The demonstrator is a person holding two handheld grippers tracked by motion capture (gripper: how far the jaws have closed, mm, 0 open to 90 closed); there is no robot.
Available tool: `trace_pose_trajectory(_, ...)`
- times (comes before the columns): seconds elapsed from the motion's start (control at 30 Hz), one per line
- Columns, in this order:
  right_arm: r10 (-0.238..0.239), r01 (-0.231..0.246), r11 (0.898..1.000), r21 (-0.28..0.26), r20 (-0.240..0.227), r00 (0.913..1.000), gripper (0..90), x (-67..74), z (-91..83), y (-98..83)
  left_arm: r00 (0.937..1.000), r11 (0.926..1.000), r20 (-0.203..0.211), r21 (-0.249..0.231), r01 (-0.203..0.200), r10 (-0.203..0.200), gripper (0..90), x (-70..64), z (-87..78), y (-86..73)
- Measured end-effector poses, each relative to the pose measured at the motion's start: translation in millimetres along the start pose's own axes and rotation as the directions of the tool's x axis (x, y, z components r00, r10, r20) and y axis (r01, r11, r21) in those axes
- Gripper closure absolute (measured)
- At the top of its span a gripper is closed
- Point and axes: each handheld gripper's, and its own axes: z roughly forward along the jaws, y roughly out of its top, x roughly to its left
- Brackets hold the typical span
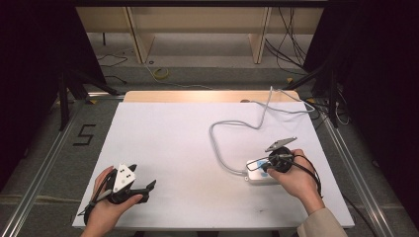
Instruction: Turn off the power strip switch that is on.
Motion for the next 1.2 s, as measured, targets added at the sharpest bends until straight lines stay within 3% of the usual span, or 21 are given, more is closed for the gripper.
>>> trace_pose_trajectory(1.2, 0.001, 0.001, 0.994, 0.109, -0.012, 0.9999, 90.0, 2.3, 9.8, 7.8, 1.0, 1.0, 0.004, 0.004, -0.001, 0.001, 17.9, -0.4, 0.8, -0.1)
